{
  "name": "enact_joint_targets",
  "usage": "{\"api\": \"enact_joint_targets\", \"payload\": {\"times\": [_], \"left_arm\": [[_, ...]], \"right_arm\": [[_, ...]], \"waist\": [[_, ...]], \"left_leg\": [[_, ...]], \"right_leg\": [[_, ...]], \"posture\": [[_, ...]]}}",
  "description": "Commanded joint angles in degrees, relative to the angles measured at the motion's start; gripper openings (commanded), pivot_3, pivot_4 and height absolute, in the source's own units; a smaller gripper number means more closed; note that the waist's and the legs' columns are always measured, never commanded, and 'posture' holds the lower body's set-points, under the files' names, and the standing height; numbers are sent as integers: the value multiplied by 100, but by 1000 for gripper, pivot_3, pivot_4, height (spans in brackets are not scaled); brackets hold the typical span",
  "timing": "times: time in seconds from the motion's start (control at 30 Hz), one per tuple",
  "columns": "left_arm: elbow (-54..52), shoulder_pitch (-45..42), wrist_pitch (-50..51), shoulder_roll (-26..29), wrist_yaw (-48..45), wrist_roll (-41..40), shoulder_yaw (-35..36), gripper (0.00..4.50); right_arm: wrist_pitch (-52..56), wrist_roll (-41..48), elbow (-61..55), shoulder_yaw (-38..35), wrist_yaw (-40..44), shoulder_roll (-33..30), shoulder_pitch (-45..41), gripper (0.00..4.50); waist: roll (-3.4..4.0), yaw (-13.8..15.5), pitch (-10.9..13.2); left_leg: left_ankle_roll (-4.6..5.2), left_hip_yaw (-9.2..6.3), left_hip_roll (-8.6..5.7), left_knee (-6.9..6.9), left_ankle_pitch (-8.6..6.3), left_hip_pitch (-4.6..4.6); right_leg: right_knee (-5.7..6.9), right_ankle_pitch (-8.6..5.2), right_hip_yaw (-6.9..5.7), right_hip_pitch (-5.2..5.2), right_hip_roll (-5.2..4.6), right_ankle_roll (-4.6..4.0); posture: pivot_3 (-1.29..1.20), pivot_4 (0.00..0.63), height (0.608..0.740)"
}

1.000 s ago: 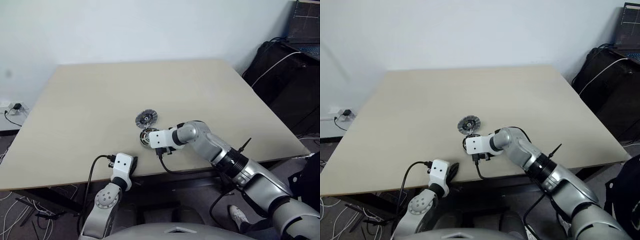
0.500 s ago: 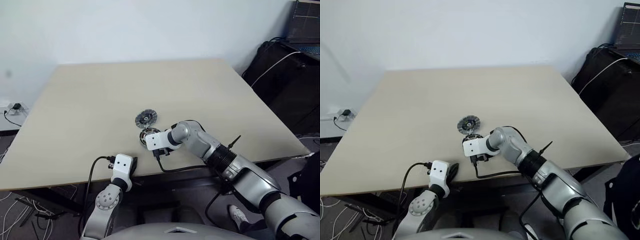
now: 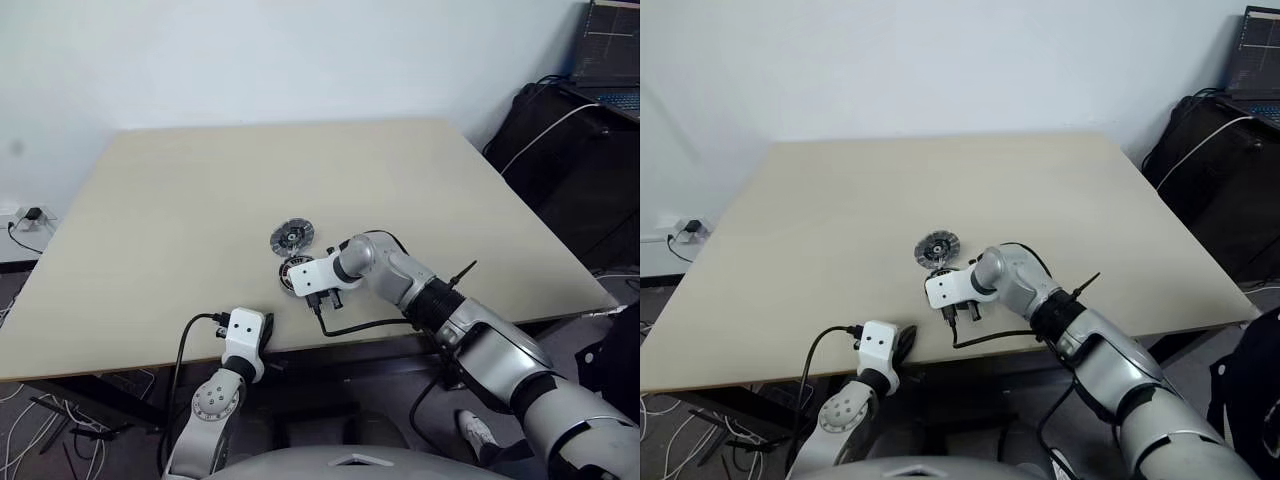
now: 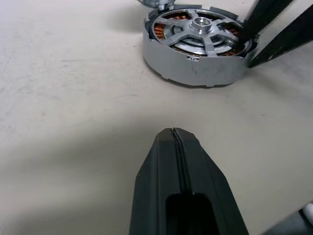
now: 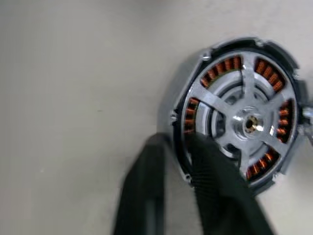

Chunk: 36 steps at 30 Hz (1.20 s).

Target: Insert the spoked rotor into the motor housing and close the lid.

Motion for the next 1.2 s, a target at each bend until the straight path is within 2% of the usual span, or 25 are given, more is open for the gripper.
{"api": "enact_joint_targets", "payload": {"times": [0.03,0.33,0.5,0.9,1.0,1.2], "left_arm": [[-76,-47,-142,-69,29,-18,-2,0],[-89,-87,-123,-73,3,-43,17,0],[-87,-97,-108,-90,6,-44,2,0],[-55,52,-118,-149,-33,-38,-89,0],[-32,40,-94,-127,-91,-43,-122,0],[21,-35,-61,-98,-185,-44,-149,0]], "right_arm": [[-31,-94,108,-59,2,30,-8,108],[213,39,27,-314,-21,55,186,107],[663,314,-639,-744,-73,-16,662,107],[4425,1090,-4332,-2496,-981,5,2476,106],[5719,1233,-5066,-3040,-1480,369,2643,106],[7391,1546,-5607,-3695,-2350,1064,2557,106]], "waist": [[2,-13,-1],[1,-12,-2],[1,6,-4],[2,75,9],[8,66,18],[15,62,22]], "left_leg": [[-1,0,0,0,0,0],[-3,1,1,0,1,0],[-3,1,1,0,2,0],[1,-1,0,-3,-2,-15],[1,-1,1,-3,-2,-14],[-2,-1,11,-5,-1,-14]], "right_leg": [[0,0,0,0,0,0],[1,7,-3,-1,-2,-5],[1,7,-2,0,-4,-6],[-8,2,-2,-12,-10,-11],[-6,2,-5,-12,-11,-9],[-8,2,-20,-15,-7,-8]], "posture": [[0,0,740],[0,0,740],[0,0,740],[0,0,740],[0,0,740],[0,0,740]]}}
